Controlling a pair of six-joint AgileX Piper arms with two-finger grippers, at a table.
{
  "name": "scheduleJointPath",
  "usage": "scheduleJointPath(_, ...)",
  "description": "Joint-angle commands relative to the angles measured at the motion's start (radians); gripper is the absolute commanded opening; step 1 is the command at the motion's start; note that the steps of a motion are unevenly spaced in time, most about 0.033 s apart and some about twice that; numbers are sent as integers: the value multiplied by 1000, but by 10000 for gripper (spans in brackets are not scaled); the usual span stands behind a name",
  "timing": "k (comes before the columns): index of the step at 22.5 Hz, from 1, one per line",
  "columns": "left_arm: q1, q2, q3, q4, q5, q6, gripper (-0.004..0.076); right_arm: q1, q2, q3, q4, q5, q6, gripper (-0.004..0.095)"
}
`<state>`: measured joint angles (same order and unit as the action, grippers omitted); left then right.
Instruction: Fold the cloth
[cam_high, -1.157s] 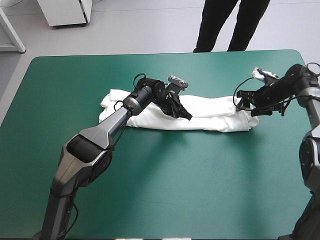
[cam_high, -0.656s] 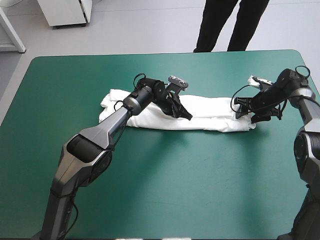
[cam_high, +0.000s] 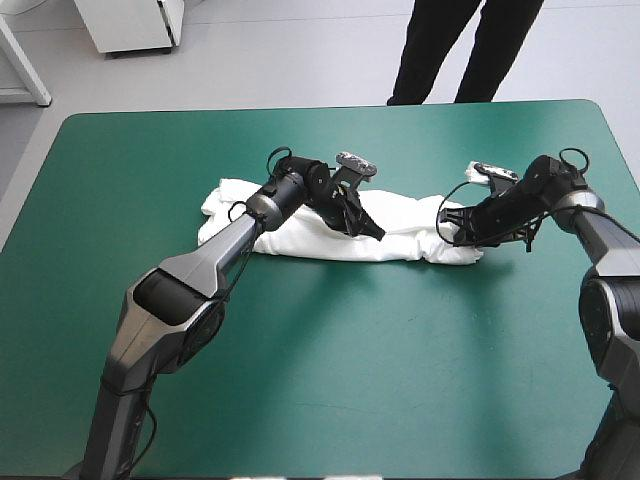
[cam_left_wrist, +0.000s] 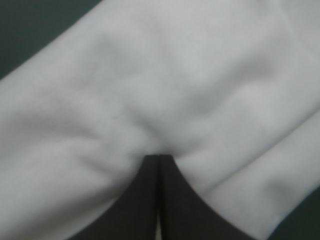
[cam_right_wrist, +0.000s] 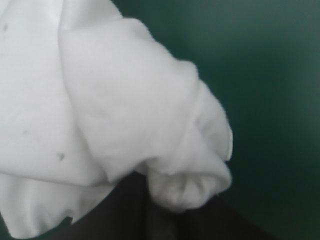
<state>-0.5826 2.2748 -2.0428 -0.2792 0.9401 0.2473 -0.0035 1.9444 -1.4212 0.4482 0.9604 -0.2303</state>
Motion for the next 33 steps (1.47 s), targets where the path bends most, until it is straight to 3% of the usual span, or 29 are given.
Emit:
scheduleJointPath(1,-6,-66,-29,-23,-28,-2,-22,31,-37,-9,30,106,-17,-16)
scheduleJointPath(6,-6,-66,-29,-19,-32,-2,-22,31,-108,-92,30,115,-11,-16)
scheduleJointPath(14,-6,-66,-29,-15,-32,-2,-22,42,-261,-294,153,184,-1,-16)
scheduleJointPath(17,-6,-66,-29,-15,-32,-2,-22,42,-297,-309,225,209,-8,-16)
scheduleJointPath(22,-6,-66,-29,-15,-32,-2,-22,51,-339,-316,232,196,-8,-16)
scheduleJointPath(28,-4,-173,-14,56,108,-2,-22,53,-339,-318,235,182,-31,-16)
scheduleJointPath(33,-4,-325,117,88,146,-6,-22,53,-339,-318,235,175,-35,-16)
